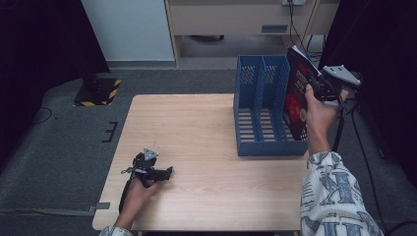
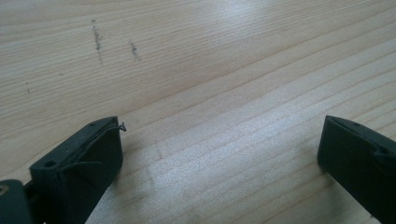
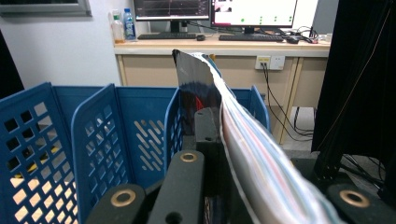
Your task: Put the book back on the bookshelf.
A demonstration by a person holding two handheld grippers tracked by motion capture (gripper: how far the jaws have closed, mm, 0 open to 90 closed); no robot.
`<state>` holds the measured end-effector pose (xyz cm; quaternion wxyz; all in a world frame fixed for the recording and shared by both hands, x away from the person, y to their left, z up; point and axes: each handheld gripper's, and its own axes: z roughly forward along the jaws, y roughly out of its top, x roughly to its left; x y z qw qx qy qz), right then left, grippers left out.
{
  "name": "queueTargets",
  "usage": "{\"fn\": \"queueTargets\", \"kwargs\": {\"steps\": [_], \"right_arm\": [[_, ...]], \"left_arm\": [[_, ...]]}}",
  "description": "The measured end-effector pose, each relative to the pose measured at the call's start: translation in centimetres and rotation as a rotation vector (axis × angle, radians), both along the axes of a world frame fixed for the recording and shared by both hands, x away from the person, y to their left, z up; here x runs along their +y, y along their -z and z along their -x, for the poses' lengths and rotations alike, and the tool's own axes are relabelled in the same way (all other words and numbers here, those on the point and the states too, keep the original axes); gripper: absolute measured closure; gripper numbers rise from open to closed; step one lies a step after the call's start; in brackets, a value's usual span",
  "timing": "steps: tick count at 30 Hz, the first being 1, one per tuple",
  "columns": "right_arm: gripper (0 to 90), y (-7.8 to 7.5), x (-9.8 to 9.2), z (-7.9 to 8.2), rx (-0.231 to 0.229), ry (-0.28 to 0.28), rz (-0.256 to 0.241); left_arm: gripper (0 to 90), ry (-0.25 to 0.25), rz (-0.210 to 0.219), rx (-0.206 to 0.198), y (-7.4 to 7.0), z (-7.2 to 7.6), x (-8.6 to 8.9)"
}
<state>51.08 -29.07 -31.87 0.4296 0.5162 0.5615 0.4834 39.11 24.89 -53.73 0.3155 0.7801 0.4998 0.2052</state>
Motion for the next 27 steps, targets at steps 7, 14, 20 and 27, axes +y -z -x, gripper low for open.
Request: {"fn": "queueTargets", "kwargs": {"steps": [7,14,20,27], "right_arm": [[87.2,0.5,0.3,0.0,0.0,-0.004,0.002],[87.2,1.2,-0.1,0.0,0.001,0.0,-0.002],[87.2,1.8,-0.6,0.1,0.006,0.009,-0.007],[87.1,2.5,-0.8,0.1,0.01,0.01,-0.006]], "left_arm": [[0.0,0.0,0.0,0.0,0.0,0.0,0.0],[0.0,-0.001,0.0,0.001,0.0,0.0,0.0],[0.0,-0.001,0.001,0.0,0.0,0.0,0.0],[0.0,-0.002,0.001,0.0,0.0,0.0,-0.1]]}}
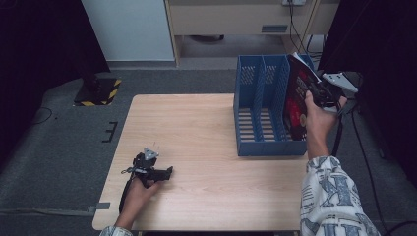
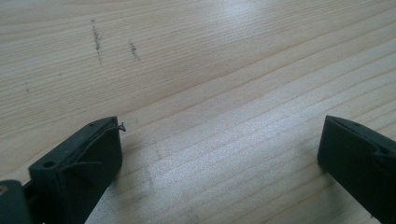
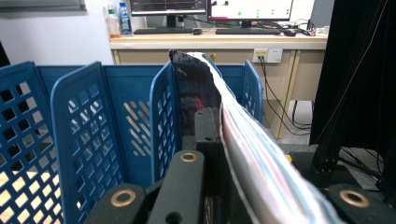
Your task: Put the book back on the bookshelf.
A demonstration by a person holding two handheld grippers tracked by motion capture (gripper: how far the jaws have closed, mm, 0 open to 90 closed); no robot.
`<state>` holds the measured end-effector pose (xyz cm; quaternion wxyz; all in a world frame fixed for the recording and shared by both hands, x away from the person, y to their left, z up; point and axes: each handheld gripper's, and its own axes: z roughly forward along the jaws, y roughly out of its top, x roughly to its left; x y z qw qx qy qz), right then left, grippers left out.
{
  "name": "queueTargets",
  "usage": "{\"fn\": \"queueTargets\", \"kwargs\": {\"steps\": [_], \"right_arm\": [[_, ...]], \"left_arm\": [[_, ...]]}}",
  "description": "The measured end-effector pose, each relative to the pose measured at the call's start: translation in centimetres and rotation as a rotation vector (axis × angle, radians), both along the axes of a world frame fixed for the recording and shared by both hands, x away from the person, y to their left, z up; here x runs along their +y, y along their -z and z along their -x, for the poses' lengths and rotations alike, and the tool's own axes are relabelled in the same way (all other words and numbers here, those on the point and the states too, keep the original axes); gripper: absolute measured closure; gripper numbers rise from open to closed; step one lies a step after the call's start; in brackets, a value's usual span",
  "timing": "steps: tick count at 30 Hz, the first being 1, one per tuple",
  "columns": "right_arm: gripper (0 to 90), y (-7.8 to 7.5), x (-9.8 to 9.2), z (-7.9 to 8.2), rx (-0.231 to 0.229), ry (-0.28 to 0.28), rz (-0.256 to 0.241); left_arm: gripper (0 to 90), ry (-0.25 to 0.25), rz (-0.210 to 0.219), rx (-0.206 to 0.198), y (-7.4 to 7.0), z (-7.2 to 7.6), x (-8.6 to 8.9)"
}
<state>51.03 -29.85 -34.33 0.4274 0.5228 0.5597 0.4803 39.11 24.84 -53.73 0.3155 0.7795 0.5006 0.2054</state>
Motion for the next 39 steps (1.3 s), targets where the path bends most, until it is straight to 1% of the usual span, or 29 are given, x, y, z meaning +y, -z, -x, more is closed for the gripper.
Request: {"fn": "queueTargets", "kwargs": {"steps": [6,9,13,15,23,39], "right_arm": [[87.2,0.4,0.1,-0.1,0.004,0.007,0.018],[87.2,0.4,0.2,-0.2,0.005,0.006,0.024],[87.1,0.3,0.3,-0.1,-0.005,0.005,0.035],[87.2,0.3,0.4,-0.1,0.0,0.002,0.043],[87.2,0.5,0.2,0.0,-0.004,0.012,0.059],[87.2,0.5,-0.9,0.0,-0.018,0.035,0.058]], "left_arm": [[0.0,0.0,0.0,0.0,0.0,0.0,0.0],[0.0,0.0,0.0,0.0,0.0,0.0,0.0],[0.0,-0.001,0.0,0.0,0.0,0.0,0.0],[0.0,-0.001,0.0,0.0,0.0,0.0,0.0],[0.0,-0.001,0.0,0.0,0.0,0.0,0.0],[0.0,-0.002,-0.001,0.0,0.0,0.0,0.0]]}}
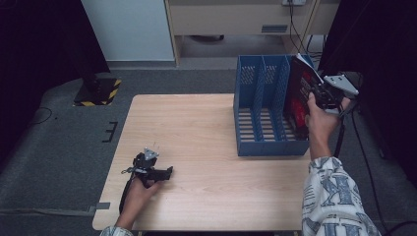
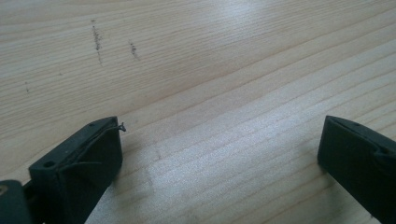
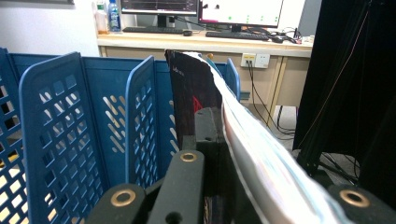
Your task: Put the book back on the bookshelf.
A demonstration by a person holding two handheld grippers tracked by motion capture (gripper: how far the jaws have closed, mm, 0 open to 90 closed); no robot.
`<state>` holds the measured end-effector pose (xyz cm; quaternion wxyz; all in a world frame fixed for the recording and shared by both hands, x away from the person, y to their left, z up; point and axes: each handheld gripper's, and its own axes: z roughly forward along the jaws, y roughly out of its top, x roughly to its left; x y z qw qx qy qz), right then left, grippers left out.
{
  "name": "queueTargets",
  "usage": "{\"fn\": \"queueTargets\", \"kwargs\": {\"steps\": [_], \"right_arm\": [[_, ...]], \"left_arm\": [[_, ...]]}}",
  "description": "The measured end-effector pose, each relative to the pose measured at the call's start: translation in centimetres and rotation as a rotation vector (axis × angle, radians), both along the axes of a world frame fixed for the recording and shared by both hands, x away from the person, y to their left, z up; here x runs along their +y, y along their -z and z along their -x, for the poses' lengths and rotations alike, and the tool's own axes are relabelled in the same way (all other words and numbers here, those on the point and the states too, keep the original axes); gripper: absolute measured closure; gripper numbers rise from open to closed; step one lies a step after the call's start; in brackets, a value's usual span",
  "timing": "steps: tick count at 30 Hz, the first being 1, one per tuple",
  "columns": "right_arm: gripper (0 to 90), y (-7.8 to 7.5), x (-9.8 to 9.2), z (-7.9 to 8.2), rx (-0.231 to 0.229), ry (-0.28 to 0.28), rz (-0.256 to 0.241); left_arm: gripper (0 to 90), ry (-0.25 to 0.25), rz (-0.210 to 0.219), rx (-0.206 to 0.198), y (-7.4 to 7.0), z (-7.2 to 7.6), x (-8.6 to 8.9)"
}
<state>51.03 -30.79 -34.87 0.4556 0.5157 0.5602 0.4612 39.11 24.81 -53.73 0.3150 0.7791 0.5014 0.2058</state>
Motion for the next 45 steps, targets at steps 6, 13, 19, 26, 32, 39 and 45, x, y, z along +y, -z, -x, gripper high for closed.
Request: {"fn": "queueTargets", "kwargs": {"steps": [6,13,19,26,32,39,45], "right_arm": [[87.1,0.4,0.0,-0.2,-0.005,0.008,0.002],[86.9,0.9,0.5,0.3,-0.007,-0.035,-0.007],[86.7,1.4,0.8,0.6,-0.009,-0.048,-0.037],[87.1,1.4,1.9,0.3,0.012,-0.061,-0.023],[87.2,0.8,2.1,0.6,-0.006,-0.024,0.004],[87.2,0.3,1.5,0.5,-0.008,-0.011,0.025],[87.2,-0.2,1.7,0.2,-0.036,0.021,0.014]], "left_arm": [[0.0,0.0,0.0,0.0,0.0,0.0,0.0],[0.0,-0.001,0.0,0.0,0.0,0.0,0.0],[0.0,-0.001,0.0,0.0,0.0,0.0,0.0],[0.0,-0.001,0.0,0.0,0.0,0.0,0.0],[0.0,0.0,0.001,0.001,0.0,0.0,-0.1],[0.0,-0.001,0.0,0.0,0.0,0.0,-0.1],[0.0,-0.003,0.002,0.0,0.0,0.0,-0.1]]}}
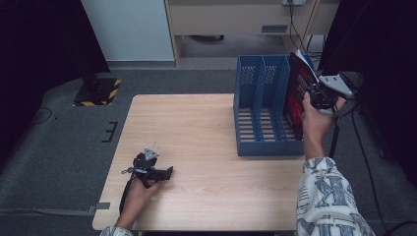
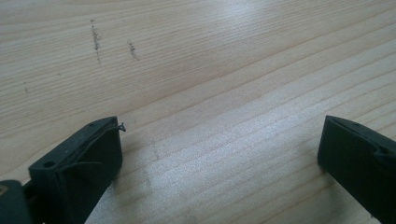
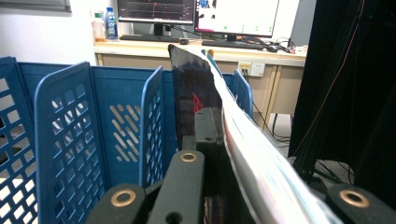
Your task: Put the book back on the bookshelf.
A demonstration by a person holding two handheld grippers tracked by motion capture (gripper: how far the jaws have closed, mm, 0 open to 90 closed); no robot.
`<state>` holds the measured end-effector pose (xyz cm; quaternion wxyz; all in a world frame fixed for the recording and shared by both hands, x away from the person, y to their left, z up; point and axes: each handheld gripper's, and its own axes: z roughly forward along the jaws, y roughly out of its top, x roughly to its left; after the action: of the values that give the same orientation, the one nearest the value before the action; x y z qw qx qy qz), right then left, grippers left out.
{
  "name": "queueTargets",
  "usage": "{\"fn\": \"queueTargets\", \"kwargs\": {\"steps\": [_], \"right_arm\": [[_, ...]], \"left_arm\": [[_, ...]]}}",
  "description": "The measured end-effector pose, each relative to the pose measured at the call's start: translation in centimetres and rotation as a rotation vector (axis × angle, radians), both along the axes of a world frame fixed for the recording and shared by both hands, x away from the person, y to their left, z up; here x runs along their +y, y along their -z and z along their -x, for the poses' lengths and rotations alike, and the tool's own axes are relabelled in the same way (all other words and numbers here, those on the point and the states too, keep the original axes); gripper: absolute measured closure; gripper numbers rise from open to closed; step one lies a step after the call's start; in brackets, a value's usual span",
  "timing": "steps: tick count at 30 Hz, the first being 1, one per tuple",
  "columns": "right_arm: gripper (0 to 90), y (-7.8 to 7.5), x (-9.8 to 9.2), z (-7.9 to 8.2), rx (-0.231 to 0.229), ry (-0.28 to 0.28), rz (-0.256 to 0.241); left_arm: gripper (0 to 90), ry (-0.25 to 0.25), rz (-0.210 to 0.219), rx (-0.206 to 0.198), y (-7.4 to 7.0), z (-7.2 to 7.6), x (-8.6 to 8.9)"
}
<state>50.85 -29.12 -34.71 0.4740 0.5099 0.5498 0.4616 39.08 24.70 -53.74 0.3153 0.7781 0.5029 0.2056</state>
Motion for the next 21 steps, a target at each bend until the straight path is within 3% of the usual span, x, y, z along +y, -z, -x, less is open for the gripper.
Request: {"fn": "queueTargets", "kwargs": {"steps": [6,21], "right_arm": [[87.2,0.8,0.7,-0.3,0.033,-0.005,0.028],[86.9,1.8,2.2,-0.2,0.031,-0.06,0.042]], "left_arm": [[0.0,0.0,0.0,0.0,0.0,0.0,0.0],[0.0,0.001,0.0,0.0,0.0,0.0,0.0]]}}
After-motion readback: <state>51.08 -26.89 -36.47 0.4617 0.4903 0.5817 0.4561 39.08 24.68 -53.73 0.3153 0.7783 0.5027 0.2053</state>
